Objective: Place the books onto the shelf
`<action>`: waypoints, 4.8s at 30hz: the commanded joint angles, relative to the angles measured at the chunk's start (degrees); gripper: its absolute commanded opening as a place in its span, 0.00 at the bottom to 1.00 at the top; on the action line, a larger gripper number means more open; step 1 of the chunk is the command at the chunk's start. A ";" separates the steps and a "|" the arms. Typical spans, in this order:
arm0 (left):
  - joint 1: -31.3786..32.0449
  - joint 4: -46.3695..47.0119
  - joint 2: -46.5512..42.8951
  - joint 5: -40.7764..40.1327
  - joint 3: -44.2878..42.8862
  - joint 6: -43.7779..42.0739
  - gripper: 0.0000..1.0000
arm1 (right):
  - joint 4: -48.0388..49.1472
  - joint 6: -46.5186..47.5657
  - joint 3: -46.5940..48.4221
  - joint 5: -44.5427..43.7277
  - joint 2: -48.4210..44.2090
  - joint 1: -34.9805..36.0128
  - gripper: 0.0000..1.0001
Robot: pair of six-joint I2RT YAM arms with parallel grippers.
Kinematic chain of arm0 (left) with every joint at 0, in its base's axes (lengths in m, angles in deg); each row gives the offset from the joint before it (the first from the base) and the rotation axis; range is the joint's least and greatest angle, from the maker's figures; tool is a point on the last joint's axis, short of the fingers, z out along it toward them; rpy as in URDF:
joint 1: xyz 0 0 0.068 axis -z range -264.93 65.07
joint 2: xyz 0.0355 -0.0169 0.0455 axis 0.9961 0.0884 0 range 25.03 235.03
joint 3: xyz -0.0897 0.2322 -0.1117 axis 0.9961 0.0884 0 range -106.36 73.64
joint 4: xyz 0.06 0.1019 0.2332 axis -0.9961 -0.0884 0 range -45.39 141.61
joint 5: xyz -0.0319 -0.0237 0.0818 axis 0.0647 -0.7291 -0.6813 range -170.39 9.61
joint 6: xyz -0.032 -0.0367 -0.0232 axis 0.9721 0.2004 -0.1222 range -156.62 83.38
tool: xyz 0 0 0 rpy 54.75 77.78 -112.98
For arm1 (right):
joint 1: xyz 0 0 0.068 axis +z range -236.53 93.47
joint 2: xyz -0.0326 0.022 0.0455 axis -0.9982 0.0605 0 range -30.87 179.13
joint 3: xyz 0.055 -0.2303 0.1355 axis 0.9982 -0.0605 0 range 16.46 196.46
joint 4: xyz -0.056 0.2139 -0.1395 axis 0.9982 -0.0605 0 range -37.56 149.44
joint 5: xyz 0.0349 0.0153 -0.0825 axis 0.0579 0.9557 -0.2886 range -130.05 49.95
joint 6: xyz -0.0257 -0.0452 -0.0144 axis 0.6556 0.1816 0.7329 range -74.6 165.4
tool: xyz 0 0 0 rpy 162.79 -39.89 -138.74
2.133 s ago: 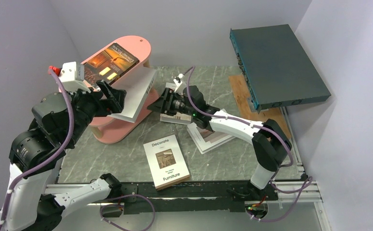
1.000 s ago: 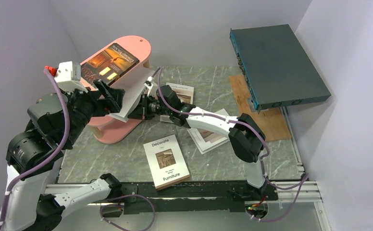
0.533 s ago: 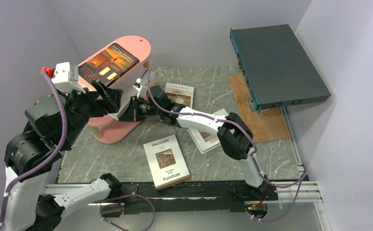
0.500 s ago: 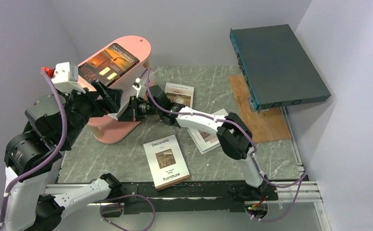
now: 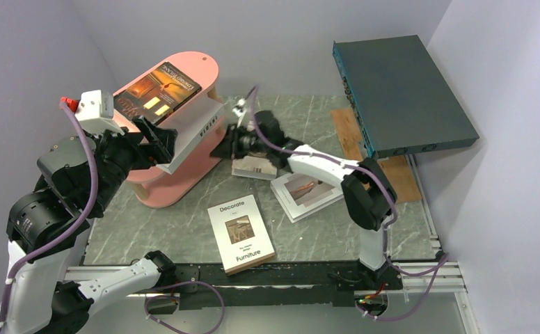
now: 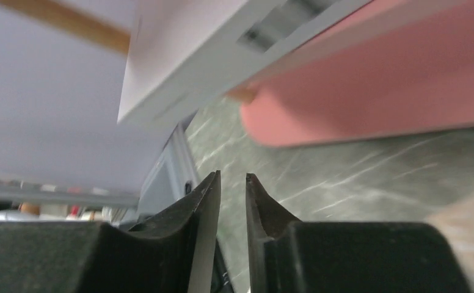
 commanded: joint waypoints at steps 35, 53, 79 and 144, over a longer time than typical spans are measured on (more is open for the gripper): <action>-0.19 0.10 -0.97 -0.26 -1.17 0.10 0.92 | -9.32 -0.35 33.59 -3.47 15.71 -11.74 0.73; -0.18 -0.42 -1.20 -0.38 -1.01 0.45 0.92 | -11.19 2.36 33.66 -6.21 14.20 -11.79 0.86; -0.16 -0.40 -1.82 -0.34 -0.29 0.63 0.92 | -3.01 -3.68 31.51 0.92 13.97 -11.56 0.86; -0.19 -2.62 -4.44 -2.32 -0.57 1.16 0.92 | 11.80 -4.09 15.81 -11.16 11.71 7.15 0.14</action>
